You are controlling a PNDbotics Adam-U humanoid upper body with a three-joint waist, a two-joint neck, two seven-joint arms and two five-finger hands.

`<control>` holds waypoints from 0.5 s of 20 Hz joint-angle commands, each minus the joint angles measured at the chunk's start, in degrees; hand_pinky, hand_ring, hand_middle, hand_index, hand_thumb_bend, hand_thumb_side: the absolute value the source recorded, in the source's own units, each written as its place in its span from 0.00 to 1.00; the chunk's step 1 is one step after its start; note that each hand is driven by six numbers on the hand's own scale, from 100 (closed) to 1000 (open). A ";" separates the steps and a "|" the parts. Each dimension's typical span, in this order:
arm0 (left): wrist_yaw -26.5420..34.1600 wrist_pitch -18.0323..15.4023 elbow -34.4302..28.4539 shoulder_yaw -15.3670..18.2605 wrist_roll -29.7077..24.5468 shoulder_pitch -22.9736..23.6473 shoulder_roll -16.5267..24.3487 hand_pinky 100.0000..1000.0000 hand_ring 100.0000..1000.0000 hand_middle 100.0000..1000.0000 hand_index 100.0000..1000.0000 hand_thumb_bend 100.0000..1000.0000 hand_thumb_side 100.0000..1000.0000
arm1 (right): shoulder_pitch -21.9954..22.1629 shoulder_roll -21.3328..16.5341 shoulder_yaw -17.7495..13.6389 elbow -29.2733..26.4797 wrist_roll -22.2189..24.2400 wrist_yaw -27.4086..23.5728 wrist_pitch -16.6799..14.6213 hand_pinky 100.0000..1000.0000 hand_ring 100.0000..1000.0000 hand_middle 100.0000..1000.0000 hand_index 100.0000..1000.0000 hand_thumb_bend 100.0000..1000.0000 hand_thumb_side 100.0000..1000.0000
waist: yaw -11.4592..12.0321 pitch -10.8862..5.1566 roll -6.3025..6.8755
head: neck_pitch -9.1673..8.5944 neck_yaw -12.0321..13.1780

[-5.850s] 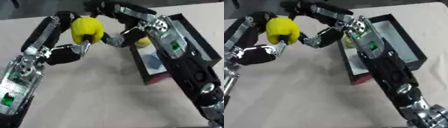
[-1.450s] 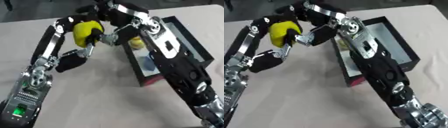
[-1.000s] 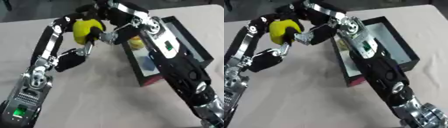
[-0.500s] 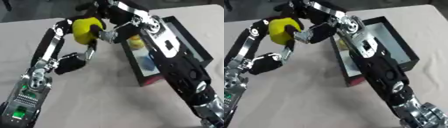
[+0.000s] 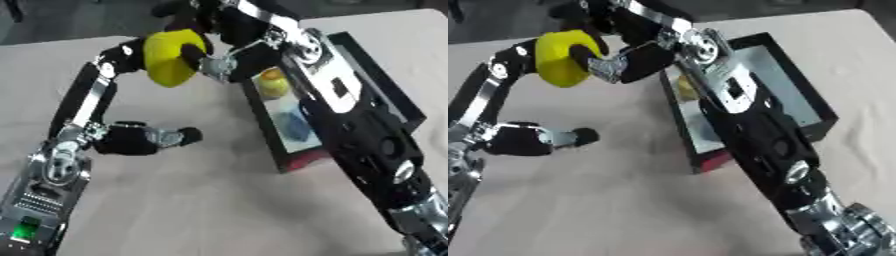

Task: Pick up the objects with one hand, pass them to the other hand, and then place them into the box on the other side of the table.

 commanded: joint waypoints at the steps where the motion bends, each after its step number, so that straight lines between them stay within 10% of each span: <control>1: 0.60 0.32 -0.64 1.13 0.86 -0.15 2.11 0.84 0.73 0.62 0.87 0.85 0.19 | -1.09 -1.56 -0.98 -1.35 -0.43 -1.09 0.53 0.89 0.95 0.17 0.45 0.00 0.00 | -0.07 -5.74 -0.85 | 0.17 -0.27; 10: 3.81 2.46 -0.84 4.31 4.35 2.16 7.03 0.85 0.72 0.62 0.83 0.76 0.23 | 0.19 -5.51 -4.29 -2.16 -2.44 -2.78 3.62 0.90 0.95 0.18 0.46 0.00 0.01 | -1.07 -6.25 -0.52 | 1.31 -3.62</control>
